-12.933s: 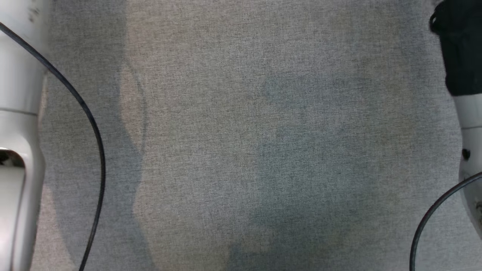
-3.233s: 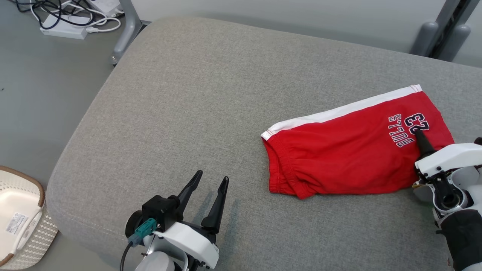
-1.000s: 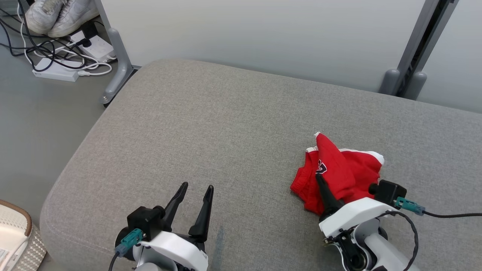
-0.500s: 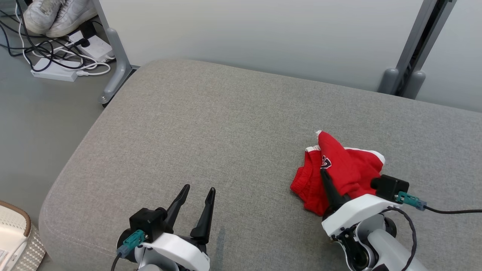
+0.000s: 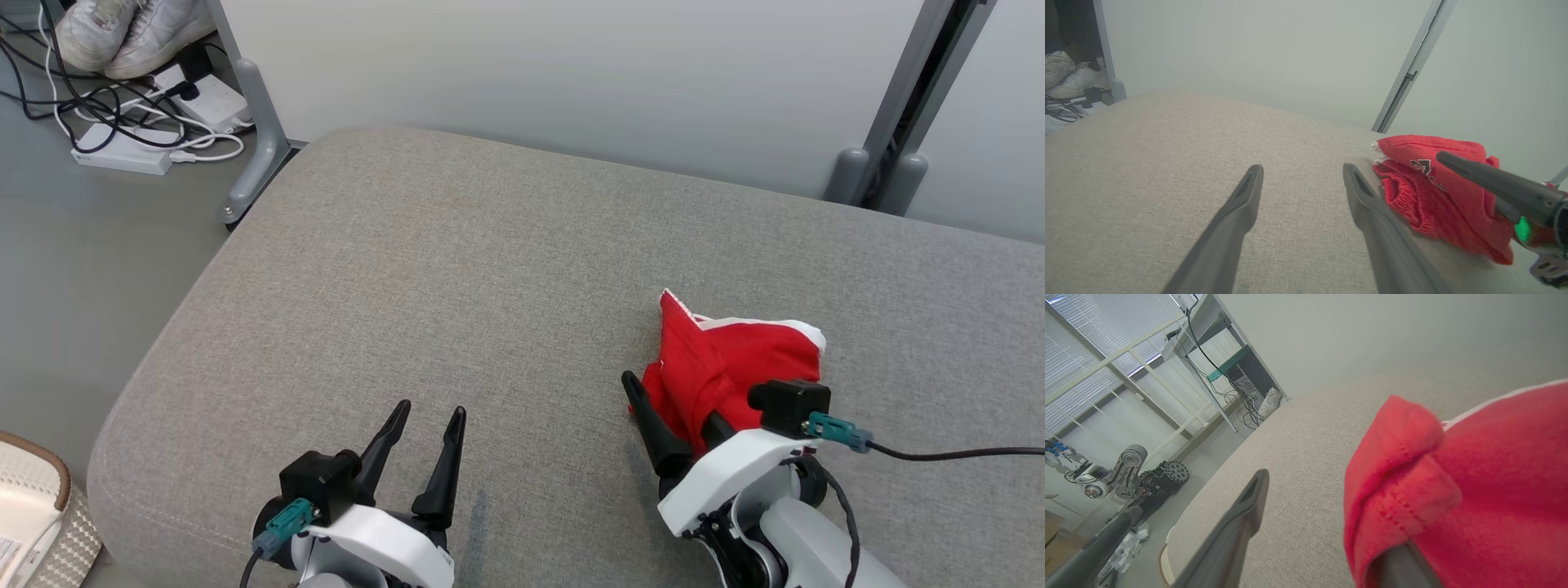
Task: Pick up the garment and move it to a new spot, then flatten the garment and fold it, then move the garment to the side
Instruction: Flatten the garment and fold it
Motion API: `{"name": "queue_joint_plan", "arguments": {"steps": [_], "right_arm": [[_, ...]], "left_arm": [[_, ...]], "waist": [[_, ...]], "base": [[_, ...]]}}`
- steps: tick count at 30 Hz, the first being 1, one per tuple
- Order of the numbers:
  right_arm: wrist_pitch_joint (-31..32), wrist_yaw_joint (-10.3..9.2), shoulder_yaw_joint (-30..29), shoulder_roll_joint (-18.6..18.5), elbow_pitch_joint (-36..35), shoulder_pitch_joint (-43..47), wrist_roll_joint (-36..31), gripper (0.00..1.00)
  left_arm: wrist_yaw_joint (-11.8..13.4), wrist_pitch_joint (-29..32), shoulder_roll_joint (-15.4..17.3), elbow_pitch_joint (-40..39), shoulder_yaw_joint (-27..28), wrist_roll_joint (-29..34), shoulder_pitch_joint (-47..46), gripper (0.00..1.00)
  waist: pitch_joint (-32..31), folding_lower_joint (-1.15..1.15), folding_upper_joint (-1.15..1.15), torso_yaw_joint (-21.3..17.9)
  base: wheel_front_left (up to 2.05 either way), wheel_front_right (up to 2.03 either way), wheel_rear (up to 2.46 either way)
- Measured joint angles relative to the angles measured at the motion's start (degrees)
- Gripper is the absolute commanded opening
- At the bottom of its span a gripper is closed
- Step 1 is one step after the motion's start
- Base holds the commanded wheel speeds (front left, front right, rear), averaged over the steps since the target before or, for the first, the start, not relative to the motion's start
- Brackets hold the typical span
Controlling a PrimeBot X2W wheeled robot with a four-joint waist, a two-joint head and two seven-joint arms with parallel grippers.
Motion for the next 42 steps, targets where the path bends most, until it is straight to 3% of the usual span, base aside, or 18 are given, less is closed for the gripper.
{"name": "queue_joint_plan", "arguments": {"steps": [11,18,25,36,39,42], "right_arm": [[0.00,0.00,-0.86,0.00,-1.15,0.66,-14.46,1.00],[0.00,0.01,-1.93,0.03,-1.99,2.64,-14.61,1.00],[0.00,0.01,-10.07,-0.21,-5.15,2.46,-18.98,1.00],[0.00,0.05,-21.98,-6.20,-19.07,9.10,-31.10,1.00],[-0.09,0.05,-26.21,-5.11,-21.81,12.01,-32.98,1.00],[-0.14,0.05,-30.73,-3.64,-25.06,15.05,-36.43,1.00]], "left_arm": [[-0.10,0.00,0.00,0.42,0.12,0.16,0.03,1.00],[-0.31,0.00,0.01,0.37,0.49,0.49,0.24,1.00],[-0.31,0.00,0.01,-2.15,1.98,0.56,0.46,1.00],[-0.29,0.00,-0.01,-7.12,4.49,2.26,1.52,1.00],[0.00,0.00,0.08,-8.14,5.12,7.26,1.62,1.00],[0.00,0.00,0.11,-9.18,8.04,7.31,2.87,1.00]], "waist": [[-0.74,0.00,0.00,-0.68],[-1.13,0.00,0.00,-1.61],[-1.21,0.00,0.00,-4.18],[-0.86,0.00,0.00,-9.30],[-0.53,0.00,0.00,-10.57],[-0.12,0.00,0.00,-12.23]], "base": [[0.00,0.00,0.00],[0.00,0.00,0.00],[0.00,0.00,0.00],[0.00,0.00,0.00],[0.00,0.00,0.00],[0.00,0.00,0.00]]}}
